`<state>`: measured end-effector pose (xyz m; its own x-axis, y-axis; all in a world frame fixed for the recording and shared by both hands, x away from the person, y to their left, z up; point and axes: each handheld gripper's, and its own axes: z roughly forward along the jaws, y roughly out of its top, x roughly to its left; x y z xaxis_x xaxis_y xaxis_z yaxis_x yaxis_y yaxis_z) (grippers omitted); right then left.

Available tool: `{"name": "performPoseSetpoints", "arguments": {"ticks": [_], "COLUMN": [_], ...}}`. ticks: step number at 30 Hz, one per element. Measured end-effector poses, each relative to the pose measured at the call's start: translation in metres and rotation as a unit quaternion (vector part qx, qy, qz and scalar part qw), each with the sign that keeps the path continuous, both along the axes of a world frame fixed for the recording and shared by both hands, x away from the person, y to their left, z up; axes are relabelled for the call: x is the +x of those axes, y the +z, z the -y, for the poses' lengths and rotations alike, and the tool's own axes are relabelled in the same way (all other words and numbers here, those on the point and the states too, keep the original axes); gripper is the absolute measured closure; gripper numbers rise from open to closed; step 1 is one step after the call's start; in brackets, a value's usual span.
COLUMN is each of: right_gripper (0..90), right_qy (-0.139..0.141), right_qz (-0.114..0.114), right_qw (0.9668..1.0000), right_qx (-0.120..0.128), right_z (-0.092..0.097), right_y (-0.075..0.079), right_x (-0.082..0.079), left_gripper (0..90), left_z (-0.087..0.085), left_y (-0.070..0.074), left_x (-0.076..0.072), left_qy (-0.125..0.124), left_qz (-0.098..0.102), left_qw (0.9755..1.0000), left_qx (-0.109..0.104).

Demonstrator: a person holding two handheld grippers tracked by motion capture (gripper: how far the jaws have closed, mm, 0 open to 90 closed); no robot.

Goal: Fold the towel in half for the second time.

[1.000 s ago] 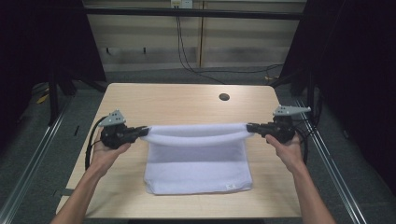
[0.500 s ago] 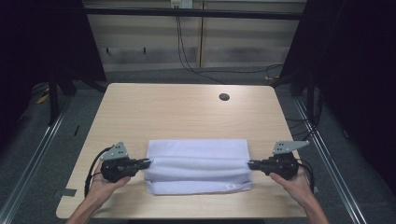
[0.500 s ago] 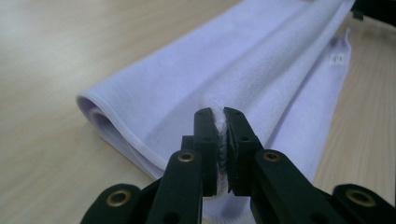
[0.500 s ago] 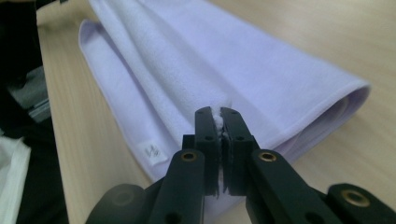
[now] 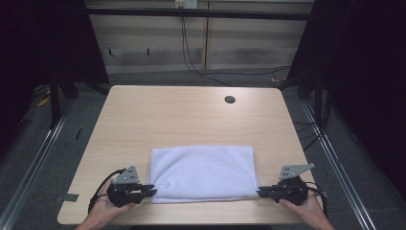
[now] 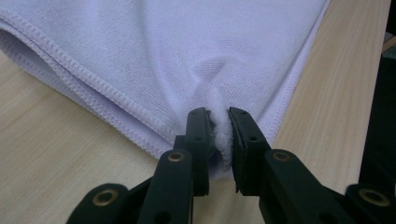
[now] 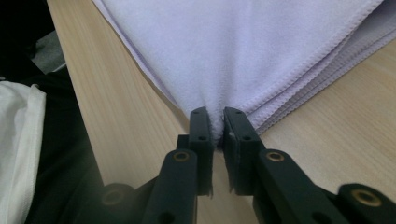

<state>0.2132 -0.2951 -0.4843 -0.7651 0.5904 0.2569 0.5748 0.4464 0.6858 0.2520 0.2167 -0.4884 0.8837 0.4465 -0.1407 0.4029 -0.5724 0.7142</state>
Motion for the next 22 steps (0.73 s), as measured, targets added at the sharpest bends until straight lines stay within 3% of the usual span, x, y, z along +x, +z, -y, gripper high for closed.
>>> {"name": "performPoseSetpoints", "arguments": {"ticks": [3, 4, 6, 9, 11, 13, 16, 19, 21, 22], "right_gripper": [84.7, 84.4, 81.8, 75.2, 67.0, 59.4, 48.1, 37.4, 35.0, 30.9], "right_qy": [-0.003, -0.003, 0.001, -0.012, -0.048, -0.099, -0.153, -0.200, -0.209, -0.220], "right_qz": [-0.001, -0.002, -0.011, 0.002, 0.024, 0.049, 0.089, 0.100, 0.095, 0.090], "right_qw": [0.9999, 0.9996, 0.9994, 0.9999, 0.9984, 0.9935, 0.9837, 0.9740, 0.9730, 0.9714], "right_qx": [-0.012, -0.027, -0.031, -0.002, 0.016, 0.027, 0.034, 0.038, 0.021, 0.001], "right_z": [-0.003, -0.005, -0.007, -0.004, -0.001, 0.001, 0.007, 0.018, 0.021, 0.021], "right_y": [-0.002, -0.004, -0.007, 0.000, 0.008, 0.015, 0.020, 0.019, 0.013, 0.009], "right_x": [0.000, 0.000, -0.001, -0.003, -0.003, -0.001, 0.002, 0.005, 0.006, 0.006], "left_gripper": [77.3, 73.9, 64.1, 56.3, 46.5, 39.3, 32.8, 27.7, 23.6, 21.2], "left_z": [-0.001, -0.001, -0.002, -0.003, -0.008, -0.017, -0.032, -0.040, -0.040, -0.039], "left_y": [-0.002, -0.002, 0.001, 0.008, 0.014, 0.016, 0.014, 0.010, 0.010, 0.010], "left_x": [0.000, 0.000, 0.000, 0.001, 0.007, 0.016, 0.024, 0.024, 0.023, 0.022], "left_qy": [0.003, 0.005, 0.009, 0.026, 0.060, 0.087, 0.149, 0.185, 0.186, 0.186], "left_qz": [-0.006, -0.010, -0.011, -0.006, 0.008, -0.001, 0.002, 0.005, 0.006, 0.005], "left_qw": [1.0000, 0.9999, 0.9997, 0.9987, 0.9970, 0.9934, 0.9851, 0.9785, 0.9788, 0.9790], "left_qx": [-0.006, -0.009, -0.019, -0.045, -0.048, -0.075, -0.087, -0.090, -0.086, -0.083]}}
